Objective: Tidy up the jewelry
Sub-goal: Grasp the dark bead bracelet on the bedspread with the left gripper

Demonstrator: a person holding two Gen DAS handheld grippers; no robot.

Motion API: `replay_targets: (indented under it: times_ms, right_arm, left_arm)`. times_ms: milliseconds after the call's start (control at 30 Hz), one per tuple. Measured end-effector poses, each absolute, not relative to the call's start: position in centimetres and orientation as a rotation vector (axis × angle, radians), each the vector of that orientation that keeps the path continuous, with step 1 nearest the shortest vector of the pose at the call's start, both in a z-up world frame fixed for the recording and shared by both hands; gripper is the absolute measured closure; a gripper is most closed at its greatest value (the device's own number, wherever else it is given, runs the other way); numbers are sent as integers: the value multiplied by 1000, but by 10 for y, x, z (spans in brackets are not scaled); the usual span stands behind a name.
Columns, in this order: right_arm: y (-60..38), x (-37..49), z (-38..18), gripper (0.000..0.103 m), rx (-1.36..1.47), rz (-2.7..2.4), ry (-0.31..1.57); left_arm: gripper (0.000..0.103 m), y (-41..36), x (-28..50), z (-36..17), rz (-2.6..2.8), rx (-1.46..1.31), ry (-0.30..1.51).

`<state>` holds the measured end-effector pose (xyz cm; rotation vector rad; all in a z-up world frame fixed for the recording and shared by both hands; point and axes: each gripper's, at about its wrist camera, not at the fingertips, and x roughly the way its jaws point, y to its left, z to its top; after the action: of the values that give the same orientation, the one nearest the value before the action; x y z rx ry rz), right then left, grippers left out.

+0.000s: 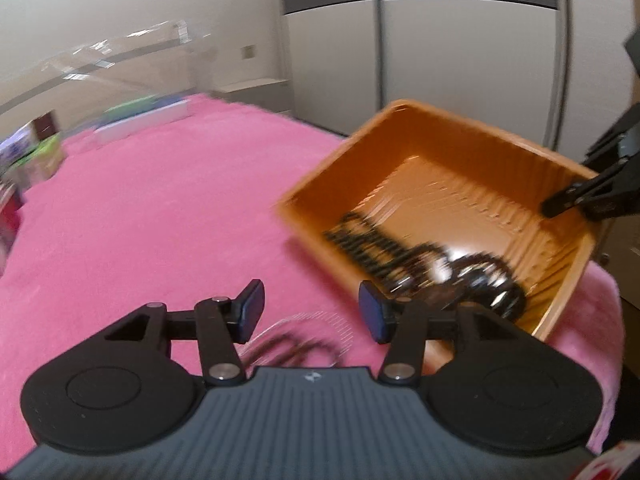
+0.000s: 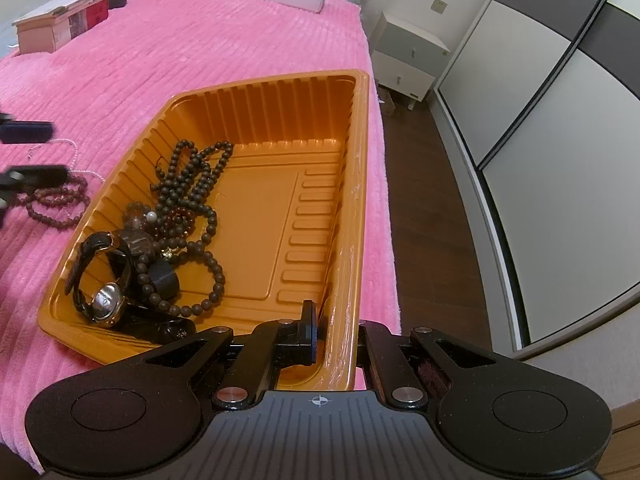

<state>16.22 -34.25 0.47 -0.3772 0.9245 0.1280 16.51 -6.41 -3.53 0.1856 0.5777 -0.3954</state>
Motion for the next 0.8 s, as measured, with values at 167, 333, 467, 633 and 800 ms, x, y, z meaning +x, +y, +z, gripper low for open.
replay_targets:
  times_ms: [167, 333, 467, 633, 800]
  right_arm:
    - [-343, 162, 4, 99, -378, 128, 924]
    - [-343, 162, 4, 99, -378, 126, 924]
    - [-342, 163, 4, 99, -379, 125, 927]
    - [-343, 163, 4, 99, -383, 123, 927]
    - [-343, 162, 3, 98, -384, 123, 930]
  left_arm:
    - [55, -19, 148, -44, -283, 180, 603]
    - [58, 17, 136, -57, -201, 152, 647]
    - [62, 29, 131, -66, -183, 141, 676]
    - [67, 28, 137, -74, -199, 129, 695]
    - [76, 16, 153, -79, -233, 138, 707]
